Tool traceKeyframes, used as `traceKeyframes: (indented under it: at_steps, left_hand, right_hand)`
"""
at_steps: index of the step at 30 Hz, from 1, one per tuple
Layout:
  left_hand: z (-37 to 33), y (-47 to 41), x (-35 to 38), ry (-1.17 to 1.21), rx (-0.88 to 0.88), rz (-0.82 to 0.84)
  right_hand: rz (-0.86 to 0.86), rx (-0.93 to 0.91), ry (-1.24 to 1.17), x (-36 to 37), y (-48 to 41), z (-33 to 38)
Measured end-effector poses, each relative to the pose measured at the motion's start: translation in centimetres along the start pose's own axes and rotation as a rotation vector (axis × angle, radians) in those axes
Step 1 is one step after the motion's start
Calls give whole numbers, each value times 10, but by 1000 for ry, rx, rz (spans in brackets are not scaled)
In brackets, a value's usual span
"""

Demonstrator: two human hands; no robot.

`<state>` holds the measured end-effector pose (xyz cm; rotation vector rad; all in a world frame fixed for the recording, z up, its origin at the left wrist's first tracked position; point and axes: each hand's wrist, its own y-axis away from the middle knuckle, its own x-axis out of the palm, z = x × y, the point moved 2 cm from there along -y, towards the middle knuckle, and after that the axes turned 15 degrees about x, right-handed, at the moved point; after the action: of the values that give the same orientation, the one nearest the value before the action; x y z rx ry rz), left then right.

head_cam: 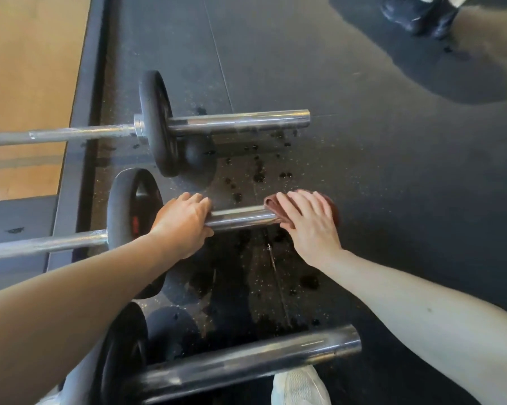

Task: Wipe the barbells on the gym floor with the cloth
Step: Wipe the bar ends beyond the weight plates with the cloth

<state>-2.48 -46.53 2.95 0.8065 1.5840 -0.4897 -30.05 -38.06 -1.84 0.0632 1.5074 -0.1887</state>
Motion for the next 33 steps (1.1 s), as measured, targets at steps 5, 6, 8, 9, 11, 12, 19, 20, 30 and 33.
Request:
traceKeyframes:
  at_steps: [5, 6, 8, 9, 11, 12, 19, 20, 30, 33]
  left_hand:
    - [1, 2, 4, -18, -4, -10]
    - [0, 1, 4, -30, -7, -8]
    - [-2, 2, 4, -46, -25, -5]
    - [-1, 2, 4, -50, -26, -7]
    - [-2, 3, 5, -42, -24, -12]
    - [-2, 3, 6, -44, -34, -7]
    - [-5, -6, 5, -93, -57, 59]
    - [-3, -7, 2, -42, -71, 77]
    - [13, -25, -10, 127, -127, 299]
    - [13, -25, -10, 123, -128, 279]
  right_hand:
    - [-42, 144, -109, 4, 9, 73]
    - [-43, 89, -103, 8, 11, 95]
    - [-37, -6, -67, 13, 9, 118]
    - [-35, -45, -52, 13, 6, 117]
    - [-40, -136, -6, 12, 1, 95]
    - [-43, -166, 23, 10, -2, 81]
    - [181, -133, 144, -5, -52, 45]
    - [273, -127, 95, -9, -60, 44]
    - [207, -26, 58, -11, -32, 72]
    - [-17, -95, -72, 6, -5, 92]
